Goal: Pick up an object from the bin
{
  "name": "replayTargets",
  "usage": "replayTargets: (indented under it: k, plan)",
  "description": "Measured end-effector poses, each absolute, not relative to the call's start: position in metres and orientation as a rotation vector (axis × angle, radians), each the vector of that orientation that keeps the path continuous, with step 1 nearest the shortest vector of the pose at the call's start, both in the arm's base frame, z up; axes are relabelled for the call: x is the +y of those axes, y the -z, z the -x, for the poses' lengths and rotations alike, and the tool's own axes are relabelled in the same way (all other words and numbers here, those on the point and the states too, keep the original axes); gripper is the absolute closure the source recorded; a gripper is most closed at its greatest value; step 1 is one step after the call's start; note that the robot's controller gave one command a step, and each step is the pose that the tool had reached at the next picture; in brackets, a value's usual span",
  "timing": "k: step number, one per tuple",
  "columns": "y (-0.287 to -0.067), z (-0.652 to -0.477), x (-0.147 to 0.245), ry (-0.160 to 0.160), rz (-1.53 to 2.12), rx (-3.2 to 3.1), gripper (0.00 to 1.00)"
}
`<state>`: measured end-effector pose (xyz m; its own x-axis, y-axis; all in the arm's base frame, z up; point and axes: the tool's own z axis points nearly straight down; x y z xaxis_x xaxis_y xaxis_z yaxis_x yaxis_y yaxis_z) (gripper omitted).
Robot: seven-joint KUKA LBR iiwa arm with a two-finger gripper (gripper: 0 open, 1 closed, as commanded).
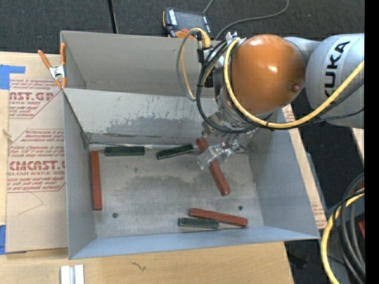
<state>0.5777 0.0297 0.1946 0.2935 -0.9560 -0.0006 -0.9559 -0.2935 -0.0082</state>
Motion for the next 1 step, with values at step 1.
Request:
replayTargets:
  k: [1]
  plan:
    - [-0.2325,-0.5804,0.0311,0.002,2.509,1.883,1.00]
